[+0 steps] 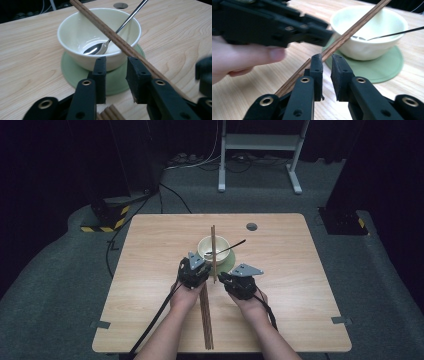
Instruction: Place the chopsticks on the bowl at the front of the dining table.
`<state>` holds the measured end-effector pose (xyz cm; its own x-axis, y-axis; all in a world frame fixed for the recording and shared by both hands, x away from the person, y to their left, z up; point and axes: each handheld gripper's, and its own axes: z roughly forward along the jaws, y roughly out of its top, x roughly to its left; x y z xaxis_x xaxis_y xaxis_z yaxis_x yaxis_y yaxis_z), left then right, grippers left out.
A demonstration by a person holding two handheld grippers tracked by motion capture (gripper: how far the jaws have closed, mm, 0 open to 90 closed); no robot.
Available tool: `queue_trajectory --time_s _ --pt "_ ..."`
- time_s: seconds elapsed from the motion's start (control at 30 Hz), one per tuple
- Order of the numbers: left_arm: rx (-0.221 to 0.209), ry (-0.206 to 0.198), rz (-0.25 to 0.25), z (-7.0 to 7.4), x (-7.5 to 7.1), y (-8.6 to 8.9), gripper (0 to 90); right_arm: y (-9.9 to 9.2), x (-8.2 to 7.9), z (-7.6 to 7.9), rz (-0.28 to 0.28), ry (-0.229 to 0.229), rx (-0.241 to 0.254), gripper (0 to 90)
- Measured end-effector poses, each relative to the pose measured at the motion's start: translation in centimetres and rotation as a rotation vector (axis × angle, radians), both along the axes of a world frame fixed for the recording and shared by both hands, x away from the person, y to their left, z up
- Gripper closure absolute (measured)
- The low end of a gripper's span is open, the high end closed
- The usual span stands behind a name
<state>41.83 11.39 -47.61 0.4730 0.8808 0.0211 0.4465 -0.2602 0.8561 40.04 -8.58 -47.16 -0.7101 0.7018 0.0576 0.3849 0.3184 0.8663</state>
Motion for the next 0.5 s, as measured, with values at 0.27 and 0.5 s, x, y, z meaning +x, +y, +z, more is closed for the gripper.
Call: queue_trajectory --time_s 0.27,0.5 --pt "0.048 -0.08 -0.03 -0.1 -5.9 0.0 52.6 -1.7 0.4 0.5 -0.046 -0.004 0.039 76.9" --pt "0.077 -0.072 -0.053 -1.0 -7.0 -1.0 51.6 -1.7 0.4 0.5 -0.044 0.002 0.041 76.7"
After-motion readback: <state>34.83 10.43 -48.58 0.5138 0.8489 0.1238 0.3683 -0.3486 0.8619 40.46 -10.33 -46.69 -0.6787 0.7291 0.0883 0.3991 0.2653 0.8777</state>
